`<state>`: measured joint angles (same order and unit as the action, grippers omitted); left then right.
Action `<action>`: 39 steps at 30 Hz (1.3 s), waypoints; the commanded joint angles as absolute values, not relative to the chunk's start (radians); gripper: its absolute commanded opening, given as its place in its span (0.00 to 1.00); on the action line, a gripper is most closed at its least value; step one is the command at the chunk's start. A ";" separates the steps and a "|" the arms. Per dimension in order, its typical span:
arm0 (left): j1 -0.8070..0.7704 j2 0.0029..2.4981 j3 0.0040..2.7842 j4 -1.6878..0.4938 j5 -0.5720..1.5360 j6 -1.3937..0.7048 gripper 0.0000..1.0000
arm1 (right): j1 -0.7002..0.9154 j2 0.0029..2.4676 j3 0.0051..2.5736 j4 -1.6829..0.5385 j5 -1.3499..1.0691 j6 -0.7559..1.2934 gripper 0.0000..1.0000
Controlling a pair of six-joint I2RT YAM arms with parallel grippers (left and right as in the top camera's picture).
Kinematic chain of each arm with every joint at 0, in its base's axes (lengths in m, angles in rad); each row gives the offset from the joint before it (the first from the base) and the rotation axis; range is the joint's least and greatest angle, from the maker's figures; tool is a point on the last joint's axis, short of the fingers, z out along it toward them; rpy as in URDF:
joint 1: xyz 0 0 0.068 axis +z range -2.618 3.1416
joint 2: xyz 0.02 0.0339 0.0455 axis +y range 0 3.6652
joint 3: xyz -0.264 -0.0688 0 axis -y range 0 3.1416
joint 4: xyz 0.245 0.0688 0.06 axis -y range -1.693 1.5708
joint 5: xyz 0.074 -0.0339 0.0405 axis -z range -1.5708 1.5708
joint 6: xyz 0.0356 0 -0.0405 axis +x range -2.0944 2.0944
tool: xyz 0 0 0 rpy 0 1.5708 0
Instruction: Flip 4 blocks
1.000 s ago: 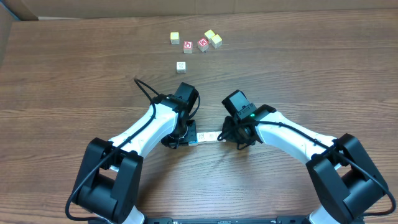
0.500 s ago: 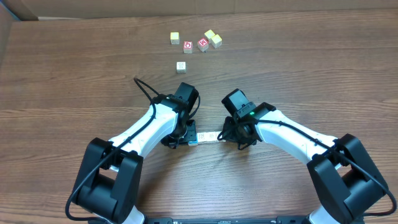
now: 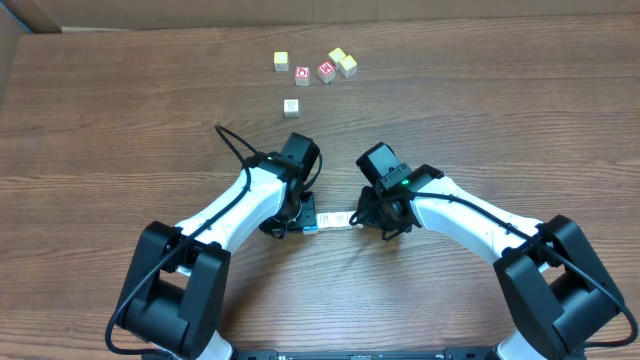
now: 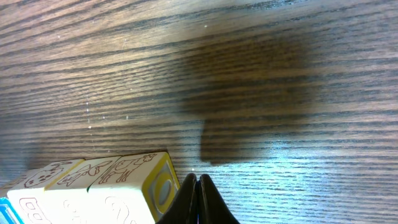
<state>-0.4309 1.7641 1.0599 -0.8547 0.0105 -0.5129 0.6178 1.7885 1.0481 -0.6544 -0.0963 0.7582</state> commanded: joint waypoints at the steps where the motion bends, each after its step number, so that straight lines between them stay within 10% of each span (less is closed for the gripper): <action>1: -0.437 1.779 1.050 -0.849 -0.002 -0.501 0.04 | 0.623 1.764 1.067 -0.641 -0.112 0.752 0.04; 39: -0.439 1.779 1.050 -0.748 0.026 -0.501 0.04 | 0.622 1.764 1.067 -0.572 -0.184 0.760 0.04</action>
<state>-0.4324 1.7641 1.0550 -0.7769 0.0013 -0.5129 0.6159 1.7885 1.0481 -0.5964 -0.1528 0.7586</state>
